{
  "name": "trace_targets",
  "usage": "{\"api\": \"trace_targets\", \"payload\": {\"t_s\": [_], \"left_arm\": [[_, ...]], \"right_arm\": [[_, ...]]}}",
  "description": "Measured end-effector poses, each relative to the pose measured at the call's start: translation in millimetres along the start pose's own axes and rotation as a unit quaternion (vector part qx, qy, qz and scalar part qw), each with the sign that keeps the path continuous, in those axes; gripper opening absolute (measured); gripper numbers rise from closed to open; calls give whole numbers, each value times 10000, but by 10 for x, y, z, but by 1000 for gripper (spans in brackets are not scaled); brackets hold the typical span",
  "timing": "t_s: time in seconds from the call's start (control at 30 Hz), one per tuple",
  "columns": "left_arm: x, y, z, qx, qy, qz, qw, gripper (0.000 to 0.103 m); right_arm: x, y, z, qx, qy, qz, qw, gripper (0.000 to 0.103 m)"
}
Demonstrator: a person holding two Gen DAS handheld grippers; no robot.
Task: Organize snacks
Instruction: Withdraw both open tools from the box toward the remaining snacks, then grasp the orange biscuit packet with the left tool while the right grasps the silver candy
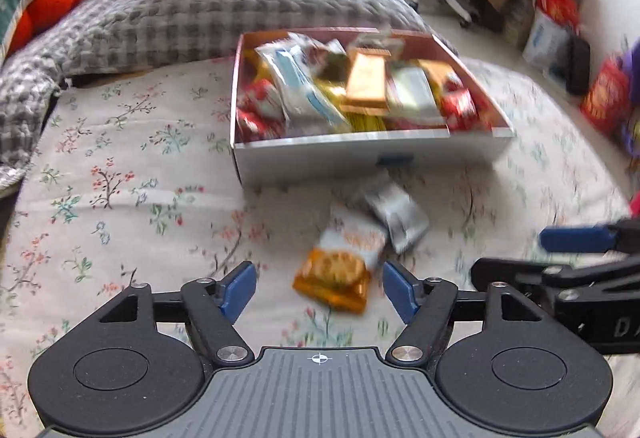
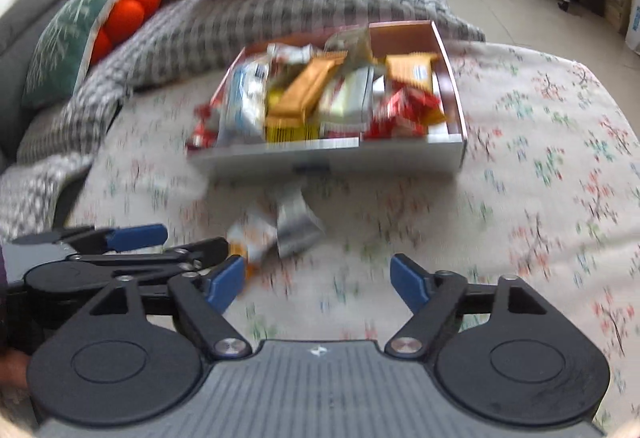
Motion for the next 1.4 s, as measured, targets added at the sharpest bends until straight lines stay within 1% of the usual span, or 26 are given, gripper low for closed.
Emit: {"api": "trace_targets", "payload": {"t_s": [0.07, 0.17, 0.23, 0.37, 0.47, 0.57, 0.63, 0.67, 0.73, 0.77, 0.83, 0.93, 1.07, 1.23, 1.33, 1.4], "left_arm": [[53, -1, -46, -63, -128, 29, 9999, 72], [66, -12, -66, -145, -232, 13, 9996, 73], [64, -25, -79, -195, -280, -23, 9994, 77], [57, -128, -87, -83, -251, 60, 9996, 78], [31, -239, -89, -49, -230, 110, 9997, 78], [-12, -322, -99, -55, -304, 28, 9995, 77], [-19, -372, -102, -99, -346, -7, 9994, 74], [-18, -404, -103, -123, -356, 21, 9993, 71], [-26, -415, -103, -221, -421, -48, 9989, 55], [-38, -402, -103, -263, -469, -102, 9985, 39], [-62, -371, -63, -257, -384, -128, 9989, 36], [-75, -310, 14, -190, -245, -162, 9994, 35], [-77, -234, 131, -392, -150, -213, 9989, 35], [-63, -228, 279, -502, 54, -87, 9987, 35], [-55, -226, 345, -572, 132, -42, 9983, 35], [-59, -214, 407, -629, 229, -44, 9977, 35]], "right_arm": [[76, 16, -20, 108, 14, 30, 9999, 79], [105, 14, -40, 239, 22, 53, 9997, 83], [104, 0, -51, 292, -9, 84, 9995, 83], [133, 27, -57, 351, -20, 42, 9994, 84], [156, 37, -61, 313, -41, 22, 9995, 87], [152, 21, -67, 420, -20, 2, 9991, 87], [148, 8, -86, 453, -38, 11, 9990, 87], [143, 2, -96, 443, -51, 15, 9990, 87], [136, -4, -107, 409, -86, 19, 9991, 87], [134, -13, -108, 406, -88, 24, 9991, 87], [131, -25, -97, 438, -59, 16, 9990, 87], [110, -39, -46, 436, 60, -40, 9990, 87], [73, -113, 34, 448, 312, -96, 9985, 87], [1, -324, 71, 623, 454, -100, 9970, 85], [-21, -434, 182, 657, 752, -153, 9949, 82], [-50, -465, 268, 664, 980, -297, 9925, 81]]}}
Point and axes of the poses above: each gripper's, at about its wrist camera, not at the fingertips, and y roughly against the way its jaws point, z to its left, x to its underside, the point moved 4 cm from there along -y, roughly the way its jaws point, and after that the axes turned 6 degrees about z, right-handed, at the moved point
